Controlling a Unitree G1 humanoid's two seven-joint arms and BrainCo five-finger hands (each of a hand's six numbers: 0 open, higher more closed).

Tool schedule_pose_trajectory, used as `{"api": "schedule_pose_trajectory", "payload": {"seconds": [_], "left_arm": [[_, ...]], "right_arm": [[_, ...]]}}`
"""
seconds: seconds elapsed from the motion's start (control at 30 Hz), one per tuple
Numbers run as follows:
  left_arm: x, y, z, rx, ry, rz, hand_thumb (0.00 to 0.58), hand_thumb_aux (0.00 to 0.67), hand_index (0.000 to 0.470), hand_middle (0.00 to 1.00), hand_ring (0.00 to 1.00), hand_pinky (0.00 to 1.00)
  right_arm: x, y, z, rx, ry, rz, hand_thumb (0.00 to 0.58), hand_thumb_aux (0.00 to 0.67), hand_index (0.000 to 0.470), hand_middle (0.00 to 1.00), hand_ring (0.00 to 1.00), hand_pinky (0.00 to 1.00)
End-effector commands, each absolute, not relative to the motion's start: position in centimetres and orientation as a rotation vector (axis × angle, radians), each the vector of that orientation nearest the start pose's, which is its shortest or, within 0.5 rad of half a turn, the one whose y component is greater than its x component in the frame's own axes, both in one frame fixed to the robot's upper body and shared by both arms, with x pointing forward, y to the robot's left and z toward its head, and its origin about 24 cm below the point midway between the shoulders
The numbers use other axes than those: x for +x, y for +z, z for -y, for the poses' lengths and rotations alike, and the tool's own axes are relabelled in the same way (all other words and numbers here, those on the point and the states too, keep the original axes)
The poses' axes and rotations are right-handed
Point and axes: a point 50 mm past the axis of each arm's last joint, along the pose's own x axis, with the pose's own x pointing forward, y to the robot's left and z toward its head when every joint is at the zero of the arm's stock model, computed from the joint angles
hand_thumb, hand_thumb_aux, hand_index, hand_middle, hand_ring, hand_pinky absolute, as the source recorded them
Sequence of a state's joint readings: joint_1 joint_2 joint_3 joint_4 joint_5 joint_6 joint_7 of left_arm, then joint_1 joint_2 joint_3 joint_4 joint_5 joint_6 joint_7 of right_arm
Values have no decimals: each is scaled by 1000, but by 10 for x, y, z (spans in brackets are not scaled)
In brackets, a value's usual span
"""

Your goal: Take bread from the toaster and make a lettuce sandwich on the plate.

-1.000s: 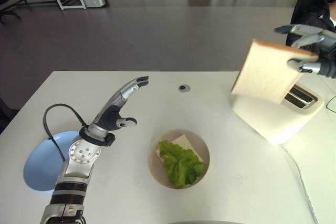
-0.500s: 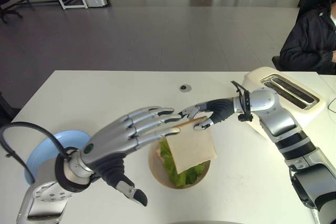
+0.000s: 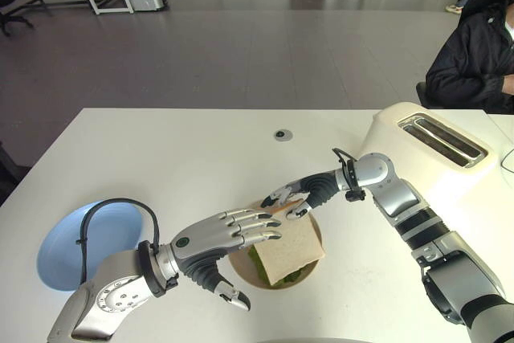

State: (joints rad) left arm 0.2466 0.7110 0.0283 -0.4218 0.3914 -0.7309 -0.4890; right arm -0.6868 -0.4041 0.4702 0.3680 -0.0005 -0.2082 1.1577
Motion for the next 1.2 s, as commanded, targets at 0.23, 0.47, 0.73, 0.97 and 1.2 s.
{"api": "schedule_pose_trajectory", "payload": {"seconds": [0.23,0.47,0.73,0.97,1.2], "left_arm": [[164,116,-173,1240,-951,558,0,0,0,0,0,0],[165,116,-169,1233,-958,577,0,0,0,0,0,0],[172,90,-161,1228,-1029,502,0,0,0,0,0,0],[183,65,-179,1215,-1020,369,0,0,0,0,0,0],[185,46,-181,1132,-1063,298,0,0,0,0,0,0]], "right_arm": [[316,111,72,-865,1490,67,580,670,470,0,0,0],[318,103,72,-886,1463,44,580,670,470,0,0,0],[315,90,70,-912,1478,9,580,670,470,0,0,0],[313,87,68,-902,1493,14,580,670,470,0,0,0],[337,125,85,-857,1242,156,0,0,0,0,0,0]]}}
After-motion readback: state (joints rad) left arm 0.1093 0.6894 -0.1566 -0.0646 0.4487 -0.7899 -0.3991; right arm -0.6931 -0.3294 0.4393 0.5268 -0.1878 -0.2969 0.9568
